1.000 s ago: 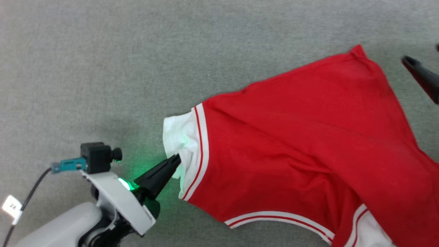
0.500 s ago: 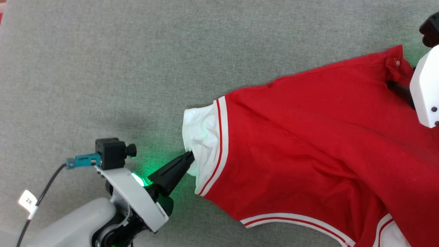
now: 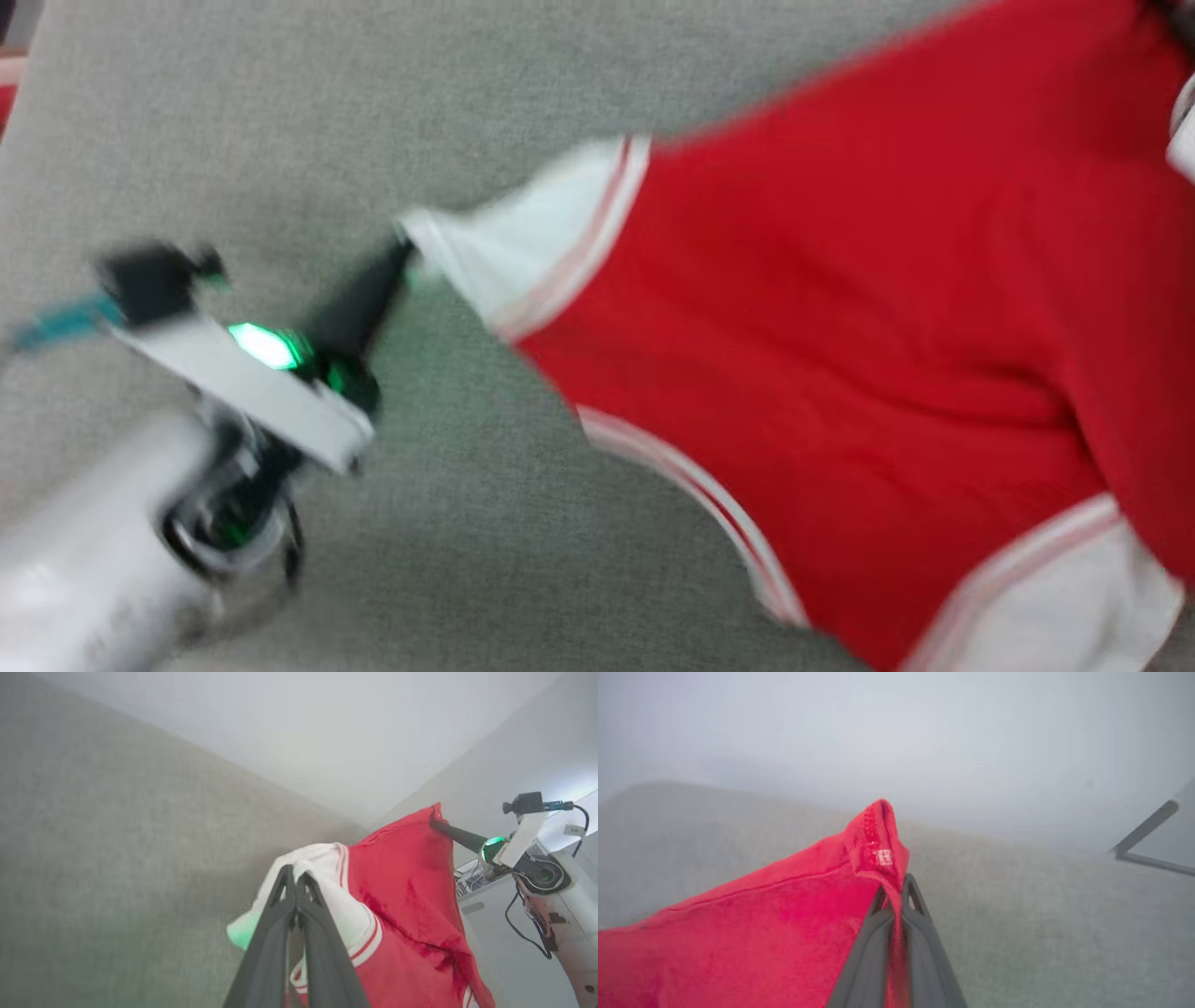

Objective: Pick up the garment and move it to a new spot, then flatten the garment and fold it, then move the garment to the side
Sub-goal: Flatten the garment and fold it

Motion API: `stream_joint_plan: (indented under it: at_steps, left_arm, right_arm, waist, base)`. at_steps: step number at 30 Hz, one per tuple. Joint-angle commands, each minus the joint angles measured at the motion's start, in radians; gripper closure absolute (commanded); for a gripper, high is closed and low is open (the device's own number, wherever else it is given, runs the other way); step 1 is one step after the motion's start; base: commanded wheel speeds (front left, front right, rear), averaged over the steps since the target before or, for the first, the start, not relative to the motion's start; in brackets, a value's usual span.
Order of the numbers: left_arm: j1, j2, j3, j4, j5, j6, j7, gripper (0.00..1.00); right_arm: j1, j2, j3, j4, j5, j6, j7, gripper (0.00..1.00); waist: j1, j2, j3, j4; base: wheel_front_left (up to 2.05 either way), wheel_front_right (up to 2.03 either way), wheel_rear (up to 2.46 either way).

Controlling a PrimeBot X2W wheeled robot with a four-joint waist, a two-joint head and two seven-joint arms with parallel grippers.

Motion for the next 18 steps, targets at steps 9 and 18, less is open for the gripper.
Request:
stream_joint_plan:
  at_steps: [9,18]
  left_arm:
    - [-0.379,-0.048,0.230,0.228,-0.059,0.018,0.018,1.00]
    - [-0.867,-0.102,0.299,0.563,-0.032,0.008,0.086,1.00]
  right_arm:
    - [-0.306,0.150,-0.337,0.202,-0.184,-0.001,-0.266,1.00]
    - [-0.652,0.247,-0.531,0.342,-0.341,-0.004,-0.444,1.00]
  waist:
    - [0.0000,-0.0001,0.037,-0.057]
    - [0.0000,-0.0001,0.126,-0.109]
  base:
    - [0.00,0.00,0.00]
    - [0.00,0.00,0.00]
